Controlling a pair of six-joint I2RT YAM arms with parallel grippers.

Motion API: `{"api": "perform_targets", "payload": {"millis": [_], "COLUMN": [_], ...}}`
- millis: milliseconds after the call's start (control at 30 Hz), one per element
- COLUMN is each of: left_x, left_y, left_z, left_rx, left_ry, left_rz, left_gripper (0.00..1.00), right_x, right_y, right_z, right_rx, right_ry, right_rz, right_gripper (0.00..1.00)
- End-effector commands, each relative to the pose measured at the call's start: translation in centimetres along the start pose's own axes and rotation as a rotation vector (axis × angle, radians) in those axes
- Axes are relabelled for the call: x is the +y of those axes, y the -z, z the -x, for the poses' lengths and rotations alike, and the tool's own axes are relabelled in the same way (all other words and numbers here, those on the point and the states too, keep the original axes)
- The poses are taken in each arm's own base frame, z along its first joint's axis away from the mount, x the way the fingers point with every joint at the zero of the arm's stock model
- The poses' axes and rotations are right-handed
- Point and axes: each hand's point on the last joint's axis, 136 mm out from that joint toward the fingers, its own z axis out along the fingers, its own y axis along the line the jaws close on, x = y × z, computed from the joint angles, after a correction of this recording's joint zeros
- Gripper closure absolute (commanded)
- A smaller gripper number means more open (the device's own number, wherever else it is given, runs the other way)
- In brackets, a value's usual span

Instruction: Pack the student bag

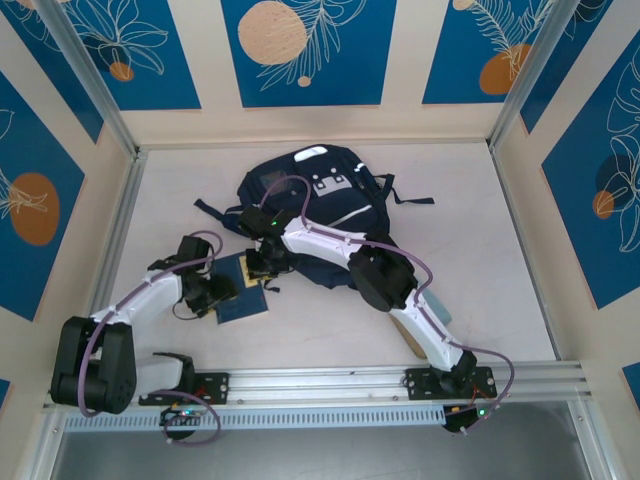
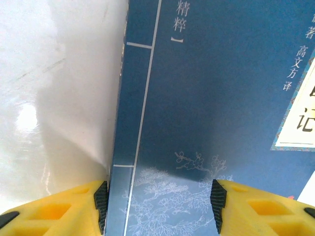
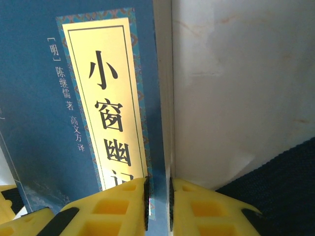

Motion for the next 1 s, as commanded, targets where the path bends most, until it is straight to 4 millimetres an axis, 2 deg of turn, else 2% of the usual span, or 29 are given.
{"api": "perform_targets", "payload": {"millis": [0,233,333,533,767,967], "left_x": [-3.5,-6.9,-7.7,-8.5,-8.3,-8.0], "left_y": [2.0,5.3,5.9,5.6,4.4,4.3], "left_z": [1.6,1.6,1.6,1.4,1.6,2.0], "left_rx": [-0.045,-0.070,-0.066,-0.037,-0.017,-0.032], "left_ry": [-0.056,-0.072,-0.063,-0.032,0.020,0.029], "left_rz": [-0.142,-0.315,-0.361,-0.417,-0.422,-0.406], "left_gripper": [0.43,0.42,0.42,0.43,0.47,0.51], "right_x": [0.1,-0.5,-0.8,-1.1,-1.4,-1.6], "right_y": [-1.2,-1.1,-1.2,-1.1,-0.9,-1.0], "right_z": [-2.2,-2.0,-2.1,-2.0,-1.9,-2.0], "right_rx": [0.088,0.074,0.077,0.072,0.069,0.072], "right_ry": [-0.002,-0.012,-0.021,-0.028,-0.039,-0.045], "right_rz": [0.021,-0.001,-0.007,-0.007,0.004,0.003], "right_gripper": [0.80,0.80,0.80,0.79,0.79,0.79]}}
